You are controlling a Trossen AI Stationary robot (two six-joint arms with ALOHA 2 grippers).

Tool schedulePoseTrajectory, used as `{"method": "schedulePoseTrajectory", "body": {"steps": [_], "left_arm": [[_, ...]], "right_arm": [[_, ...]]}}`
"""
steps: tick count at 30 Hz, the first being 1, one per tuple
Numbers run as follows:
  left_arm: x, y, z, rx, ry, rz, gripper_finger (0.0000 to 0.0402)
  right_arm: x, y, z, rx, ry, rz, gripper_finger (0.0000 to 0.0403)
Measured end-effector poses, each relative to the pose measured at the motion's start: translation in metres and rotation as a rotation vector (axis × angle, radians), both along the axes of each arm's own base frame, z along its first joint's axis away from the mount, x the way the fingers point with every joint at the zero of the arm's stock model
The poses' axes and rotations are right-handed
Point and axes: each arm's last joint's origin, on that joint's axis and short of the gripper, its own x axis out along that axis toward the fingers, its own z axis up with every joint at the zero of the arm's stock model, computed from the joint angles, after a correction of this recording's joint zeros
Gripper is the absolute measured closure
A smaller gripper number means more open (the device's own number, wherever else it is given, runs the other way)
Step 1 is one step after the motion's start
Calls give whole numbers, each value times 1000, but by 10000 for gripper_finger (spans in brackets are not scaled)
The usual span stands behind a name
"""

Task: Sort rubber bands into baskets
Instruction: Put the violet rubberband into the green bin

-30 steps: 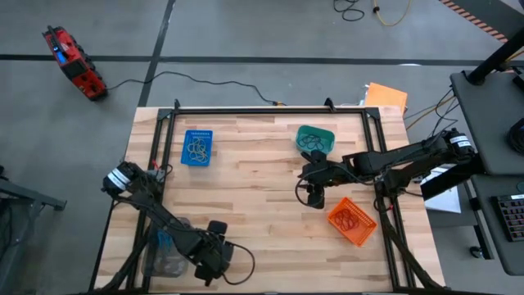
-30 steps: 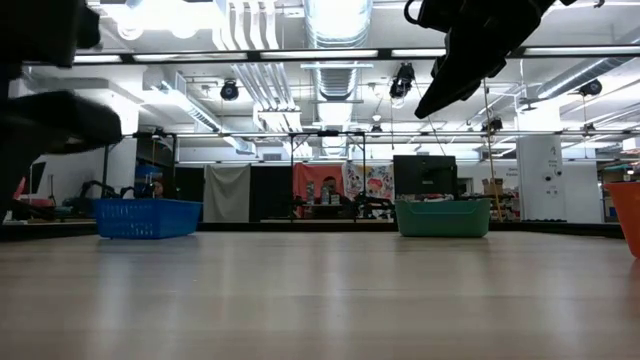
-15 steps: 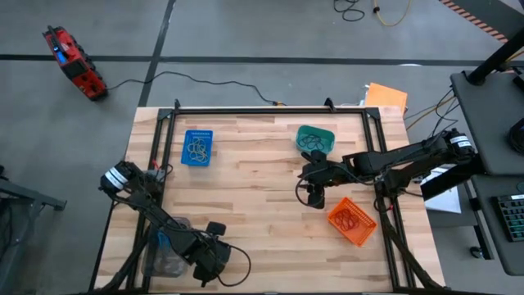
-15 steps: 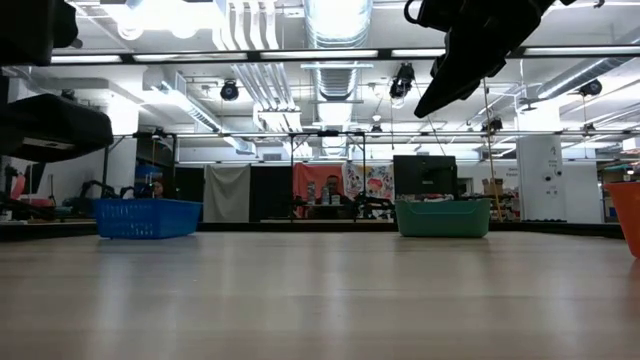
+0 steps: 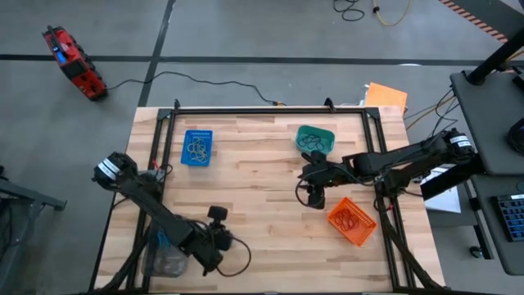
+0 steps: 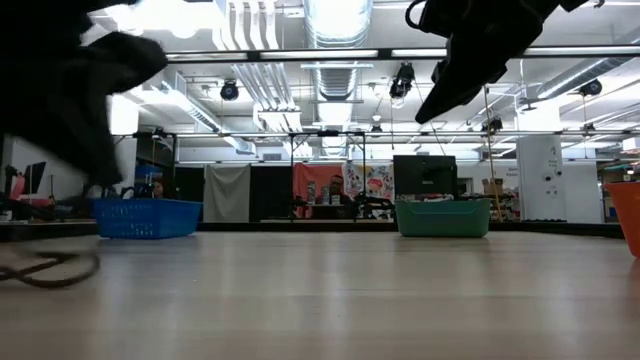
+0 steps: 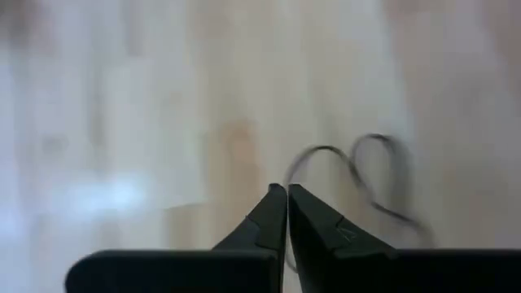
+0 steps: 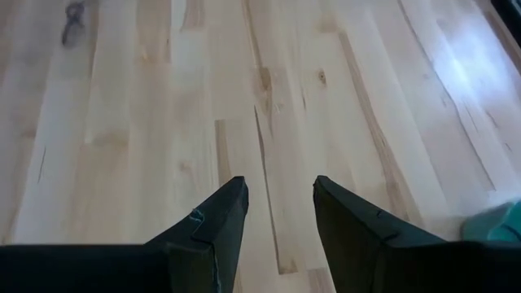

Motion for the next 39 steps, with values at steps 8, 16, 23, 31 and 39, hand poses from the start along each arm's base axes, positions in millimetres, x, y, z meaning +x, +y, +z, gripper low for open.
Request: {"method": "schedulePoseTrajectory", "body": {"steps": [8,16,23,31,39], "left_arm": [[-2,22,45,87,-192,40,401],[-11,27,66,-76,-197,36,401],[-10,17,52,-350,-42,140,371],[0,4,12,-384,117,211,258],[9,-3,1,-403,98,223,169]], "right_arm": [[7,1,-13,-18,-209,38,264],[4,0,-27,-31,-252,51,264],[4,0,-27,-28,-254,49,264],[4,0,-27,-28,-253,49,264],[4,0,-27,-27,-251,49,264]]}}
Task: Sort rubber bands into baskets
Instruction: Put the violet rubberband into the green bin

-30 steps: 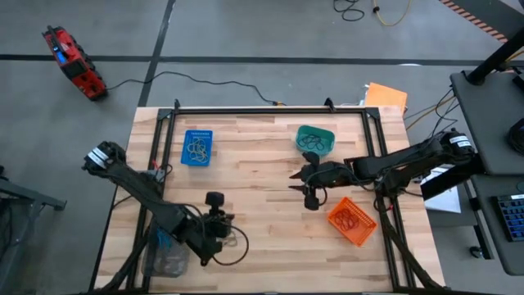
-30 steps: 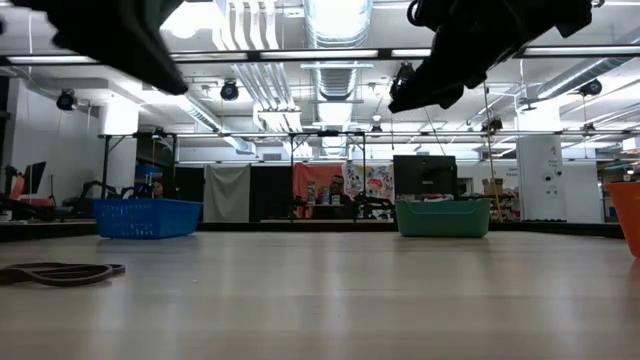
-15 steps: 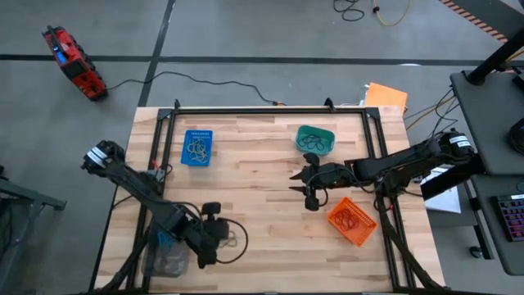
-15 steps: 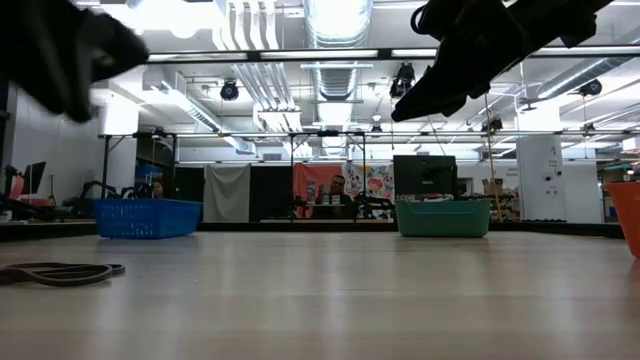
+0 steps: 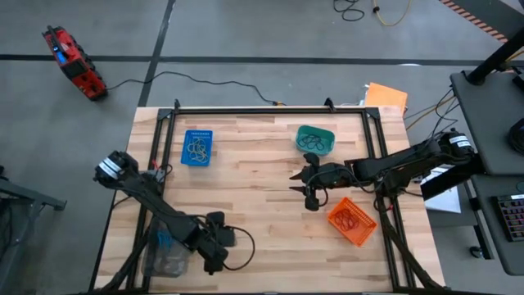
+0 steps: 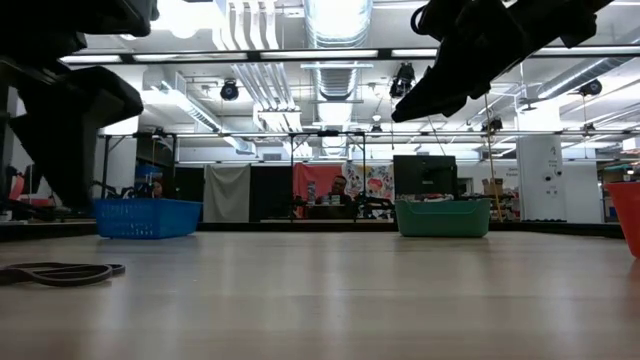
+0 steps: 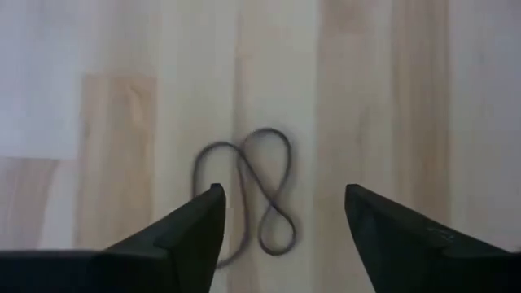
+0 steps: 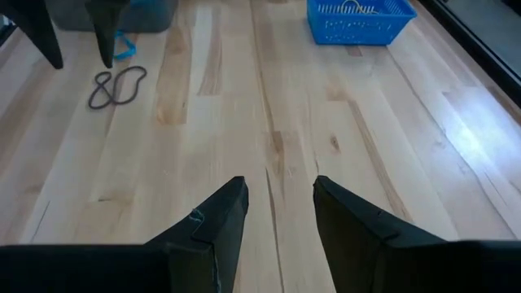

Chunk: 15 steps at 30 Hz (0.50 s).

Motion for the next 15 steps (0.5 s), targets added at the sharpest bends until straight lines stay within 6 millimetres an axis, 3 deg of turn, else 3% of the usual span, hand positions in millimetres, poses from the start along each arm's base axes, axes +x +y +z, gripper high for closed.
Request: {"method": "schedulePoseTrajectory", "body": {"steps": [8,15], "left_arm": [[2,0,-13,33,-28,18,157],[-8,8,-36,0,-54,44,157]], "right_arm": [[0,0,0,0,0,0,264],[0,0,0,0,0,0,264]]}}
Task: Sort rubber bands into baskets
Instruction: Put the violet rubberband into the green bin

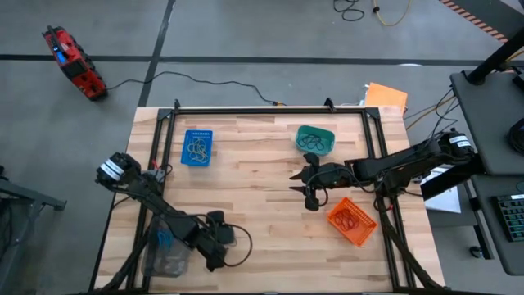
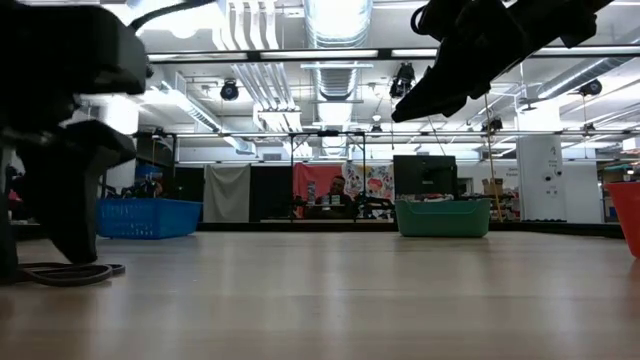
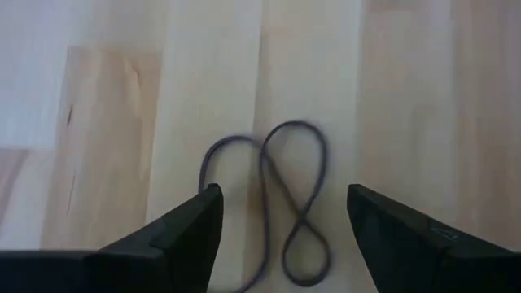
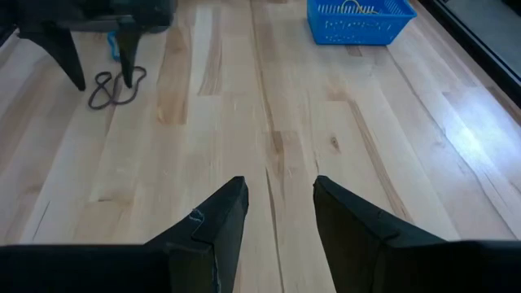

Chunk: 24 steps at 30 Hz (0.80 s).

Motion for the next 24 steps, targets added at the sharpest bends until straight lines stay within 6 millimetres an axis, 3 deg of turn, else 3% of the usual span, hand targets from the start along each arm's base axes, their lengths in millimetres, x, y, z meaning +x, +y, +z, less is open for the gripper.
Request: {"method": "schedulePoseTrajectory", "body": {"steps": [10,14,18,24], "left_arm": [[-12,10,-21,50,15,34,159],[-12,10,-27,73,29,34,181],[-11,9,-27,80,23,14,240],[-10,7,-26,79,21,0,377]], "right_arm": [[0,0,0,0,0,0,264],[0,0,0,0,-1,0,264],[0,0,0,0,-1,0,264],[0,0,0,-1,0,0,264]]}}
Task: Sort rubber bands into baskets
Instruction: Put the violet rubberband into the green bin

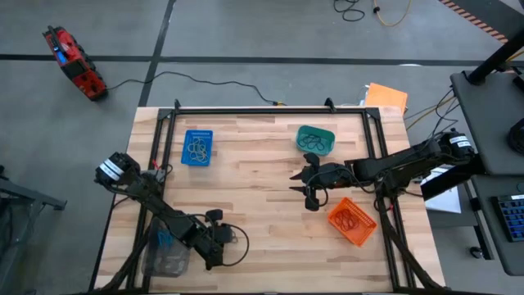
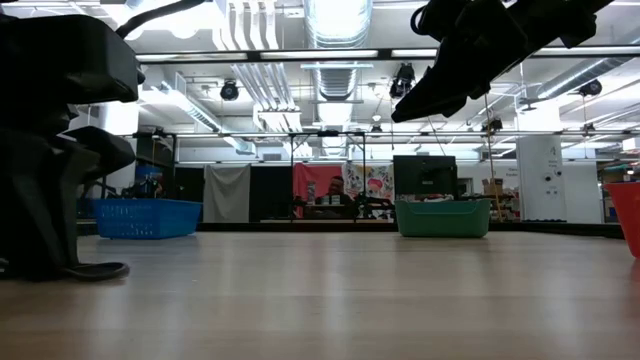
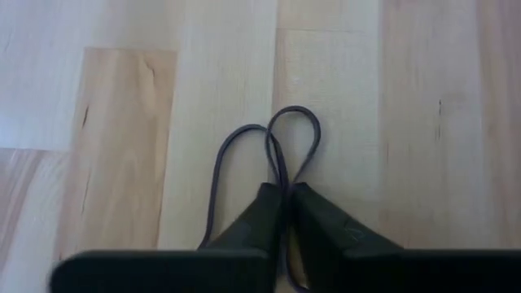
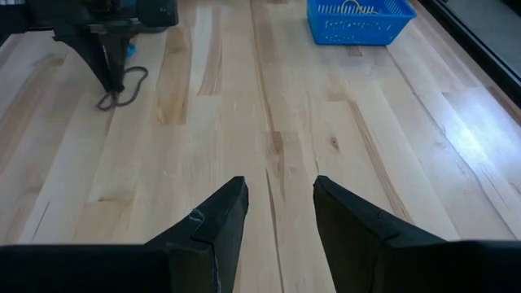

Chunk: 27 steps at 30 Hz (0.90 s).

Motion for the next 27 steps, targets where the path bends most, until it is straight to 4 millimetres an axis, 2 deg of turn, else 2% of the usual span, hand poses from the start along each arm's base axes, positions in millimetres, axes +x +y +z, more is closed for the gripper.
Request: {"method": "schedulePoseTrajectory", "body": {"steps": [1,6,12,20,27], "left_arm": [[0,0,0,2,-1,0,389],[-2,-2,2,8,-10,-21,397],[-10,-3,18,29,-52,-68,401],[-12,4,56,108,-239,-91,401],[-16,13,90,200,-416,-48,402]], "right_arm": [[0,0,0,0,0,0,264],[0,0,0,0,0,0,264],[0,0,0,0,-1,0,264],[0,0,0,1,-8,0,264],[2,1,3,-19,-101,29,264]]}}
